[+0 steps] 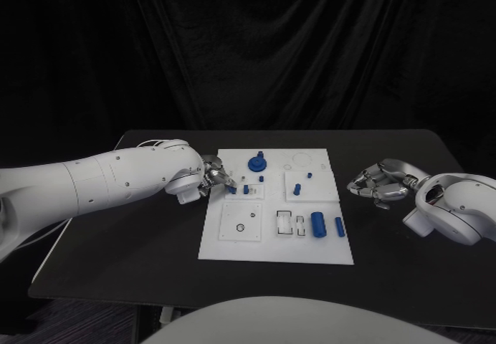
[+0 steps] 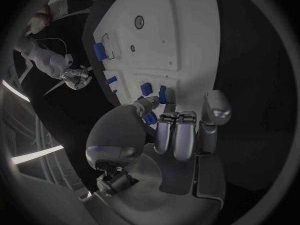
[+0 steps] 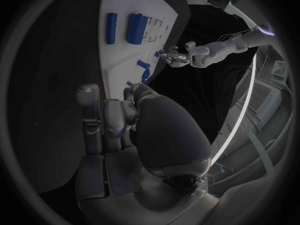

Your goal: Assemble the parts on the task board

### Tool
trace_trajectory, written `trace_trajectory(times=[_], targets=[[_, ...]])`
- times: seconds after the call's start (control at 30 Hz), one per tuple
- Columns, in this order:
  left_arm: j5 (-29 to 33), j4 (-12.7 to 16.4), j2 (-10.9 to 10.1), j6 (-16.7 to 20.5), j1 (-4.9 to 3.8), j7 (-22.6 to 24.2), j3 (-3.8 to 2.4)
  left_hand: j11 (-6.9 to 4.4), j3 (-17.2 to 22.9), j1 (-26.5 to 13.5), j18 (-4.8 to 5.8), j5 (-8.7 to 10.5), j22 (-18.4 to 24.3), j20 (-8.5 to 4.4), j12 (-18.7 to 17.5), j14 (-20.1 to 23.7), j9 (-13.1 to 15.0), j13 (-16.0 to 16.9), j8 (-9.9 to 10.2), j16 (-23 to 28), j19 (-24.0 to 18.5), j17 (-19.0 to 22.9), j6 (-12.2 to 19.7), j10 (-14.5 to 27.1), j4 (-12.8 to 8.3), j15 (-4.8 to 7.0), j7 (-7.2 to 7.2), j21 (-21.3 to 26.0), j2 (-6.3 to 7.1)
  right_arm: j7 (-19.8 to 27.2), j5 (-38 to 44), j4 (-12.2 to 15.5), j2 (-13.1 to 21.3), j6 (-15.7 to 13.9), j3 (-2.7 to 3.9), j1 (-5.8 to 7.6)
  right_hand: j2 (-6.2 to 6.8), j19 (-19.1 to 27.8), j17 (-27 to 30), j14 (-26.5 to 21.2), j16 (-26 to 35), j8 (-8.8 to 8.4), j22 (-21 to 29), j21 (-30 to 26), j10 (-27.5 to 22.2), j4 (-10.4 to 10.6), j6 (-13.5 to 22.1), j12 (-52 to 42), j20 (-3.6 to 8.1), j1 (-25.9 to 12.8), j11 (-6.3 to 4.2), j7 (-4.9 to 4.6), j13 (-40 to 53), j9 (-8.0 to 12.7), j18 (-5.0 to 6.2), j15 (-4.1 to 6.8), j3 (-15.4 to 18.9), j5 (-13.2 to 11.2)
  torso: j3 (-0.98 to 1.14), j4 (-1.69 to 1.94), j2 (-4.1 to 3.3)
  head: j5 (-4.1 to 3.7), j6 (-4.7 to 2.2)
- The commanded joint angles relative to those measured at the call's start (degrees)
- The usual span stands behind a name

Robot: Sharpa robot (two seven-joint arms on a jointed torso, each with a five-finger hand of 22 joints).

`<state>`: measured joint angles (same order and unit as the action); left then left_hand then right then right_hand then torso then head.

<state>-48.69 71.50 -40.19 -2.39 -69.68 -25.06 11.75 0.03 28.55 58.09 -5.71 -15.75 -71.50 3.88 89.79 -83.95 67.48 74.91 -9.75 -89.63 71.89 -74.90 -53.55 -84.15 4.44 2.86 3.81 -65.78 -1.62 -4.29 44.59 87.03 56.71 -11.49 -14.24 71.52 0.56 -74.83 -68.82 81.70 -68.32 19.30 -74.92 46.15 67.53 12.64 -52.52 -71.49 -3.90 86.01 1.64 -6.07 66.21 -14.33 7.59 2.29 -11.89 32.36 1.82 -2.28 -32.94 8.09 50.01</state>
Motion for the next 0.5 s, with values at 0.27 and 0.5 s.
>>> trace_trajectory(times=[0.27,0.5], targets=[[0.08,-0.47,0.48,-1.93,0.71,-0.95,0.34,0.73,-5.0,-2.25,-1.31,4.57,0.5,0.33,0.02,-4.7,-1.5,14.95,2.07,0.47,-1.11,-12.82,0.37,-5.64,4.45,-0.72,0.96,1.73,-0.15,-1.6,-0.01,-0.03,0.0,1.36,0.04,-0.18,-0.63,0.61,0.29,-0.59,0.62,0.32,-0.59,-0.86,-0.61,0.04,0.42,0.56,-0.02,-0.18,0.0,-0.14,-6.86,-0.07,0.8,-0.1,-0.33,0.16,0.01,-0.04,0.03,-0.03,-0.01],[0.08,-1.02,0.52,-3.03,0.76,-2.06,0.34,1.26,-9.47,-3.56,-1.57,6.57,1.04,0.75,-0.39,-4.37,-3.78,14.62,3.81,0.67,-1.79,-12.32,0.61,-5.18,7.32,-1.16,1.5,3.1,0.37,-2.05,-0.01,-0.07,-0.01,1.95,0.04,-0.18,-0.55,0.96,0.69,-0.85,1.07,0.25,-0.25,-1.87,-1.05,0.07,0.6,0.89,-0.07,-0.35,0.07,-0.22,-7.3,-0.05,0.94,-0.17,-0.45,0.14,0.06,-0.13,0.03,0.05,-0.01]])
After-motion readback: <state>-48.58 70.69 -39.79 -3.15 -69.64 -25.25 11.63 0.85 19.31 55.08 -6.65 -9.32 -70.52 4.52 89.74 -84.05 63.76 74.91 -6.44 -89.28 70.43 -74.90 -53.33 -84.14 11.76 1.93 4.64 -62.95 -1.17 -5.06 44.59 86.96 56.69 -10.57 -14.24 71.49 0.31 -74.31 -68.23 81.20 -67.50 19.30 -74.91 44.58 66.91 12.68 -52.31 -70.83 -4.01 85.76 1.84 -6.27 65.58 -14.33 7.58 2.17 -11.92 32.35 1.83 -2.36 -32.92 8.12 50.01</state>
